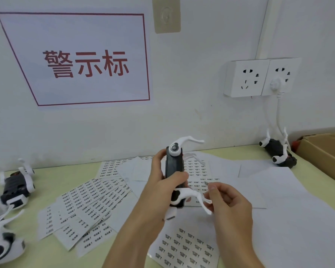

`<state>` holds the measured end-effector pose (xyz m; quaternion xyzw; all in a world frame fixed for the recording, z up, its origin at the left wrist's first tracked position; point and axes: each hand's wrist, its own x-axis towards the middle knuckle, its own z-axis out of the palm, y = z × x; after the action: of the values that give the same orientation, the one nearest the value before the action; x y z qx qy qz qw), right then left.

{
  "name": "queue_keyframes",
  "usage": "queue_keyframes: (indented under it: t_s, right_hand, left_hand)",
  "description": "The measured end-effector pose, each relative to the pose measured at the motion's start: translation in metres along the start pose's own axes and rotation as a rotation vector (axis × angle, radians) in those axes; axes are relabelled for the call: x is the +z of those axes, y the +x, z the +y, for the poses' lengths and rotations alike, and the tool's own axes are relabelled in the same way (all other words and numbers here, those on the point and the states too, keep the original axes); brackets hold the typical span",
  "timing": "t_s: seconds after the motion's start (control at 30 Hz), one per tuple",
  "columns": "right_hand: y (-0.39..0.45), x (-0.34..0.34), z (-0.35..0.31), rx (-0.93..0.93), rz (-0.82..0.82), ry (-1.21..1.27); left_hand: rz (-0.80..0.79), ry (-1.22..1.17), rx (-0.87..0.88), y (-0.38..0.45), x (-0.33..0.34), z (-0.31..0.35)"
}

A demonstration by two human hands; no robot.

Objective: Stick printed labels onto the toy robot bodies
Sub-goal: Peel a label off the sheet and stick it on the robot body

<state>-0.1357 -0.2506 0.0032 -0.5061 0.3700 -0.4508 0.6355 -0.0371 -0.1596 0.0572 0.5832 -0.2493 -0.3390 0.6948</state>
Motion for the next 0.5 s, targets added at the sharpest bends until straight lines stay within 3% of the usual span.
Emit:
queue_keyframes:
  t_s: [0.2, 0.5]
  right_hand:
    - [0.004, -0.001, -0.002, 0.048, 0.036, 0.081]
    - [0.004, -0.001, -0.029, -0.067, -0.037, 0.056]
  left_hand:
    - [0.019, 0.082, 0.064, 0.0, -0.002, 0.002]
    - [-0.017, 0.102, 0.081, 0.002, -0.002, 0.002]
